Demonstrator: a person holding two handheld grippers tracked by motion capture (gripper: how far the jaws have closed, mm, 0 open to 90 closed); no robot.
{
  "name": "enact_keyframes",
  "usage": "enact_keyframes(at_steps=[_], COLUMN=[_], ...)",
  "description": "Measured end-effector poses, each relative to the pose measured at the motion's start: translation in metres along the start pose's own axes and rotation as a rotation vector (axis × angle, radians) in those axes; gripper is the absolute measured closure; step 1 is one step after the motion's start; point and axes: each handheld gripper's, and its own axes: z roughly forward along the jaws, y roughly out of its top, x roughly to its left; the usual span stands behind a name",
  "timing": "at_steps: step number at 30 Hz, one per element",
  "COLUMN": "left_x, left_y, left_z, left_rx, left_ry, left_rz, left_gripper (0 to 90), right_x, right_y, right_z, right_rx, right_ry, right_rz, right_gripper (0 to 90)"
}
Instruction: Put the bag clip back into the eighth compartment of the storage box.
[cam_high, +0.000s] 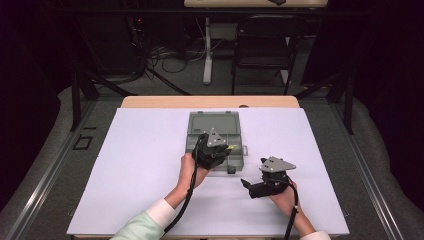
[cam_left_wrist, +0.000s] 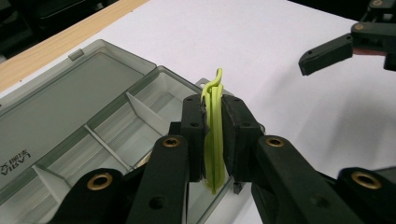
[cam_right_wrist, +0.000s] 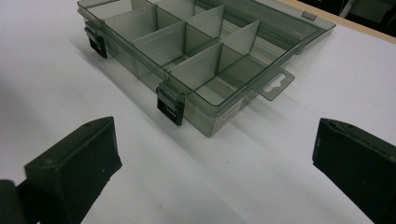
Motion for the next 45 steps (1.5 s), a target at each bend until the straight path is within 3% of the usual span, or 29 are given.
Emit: enact_keyframes(at_steps=[27,31,45], left_x=[-0.009,-0.009,-0.016], left_y=[-0.005,-0.006,-0.01], left_z=[0.041,0.045,0.057], left_rx=[0.024,0.022,0.047], left_ry=[0.02,0.01,0.035], left_rz=[-0.11,-0.145,-0.147], left_gripper=[79.5,79.5,79.2], right_x=[0.001,0.001,0.0], right_y=[0.0,-0.001,-0.001], right_z=[0.001,0.002,0.001], right_rx=[0.008,0.009,0.01], right_ry=[0.004,0.005,0.009], right_rz=[-0.007,-0.008,-0.007], right_gripper=[0.0,0.0,0.0])
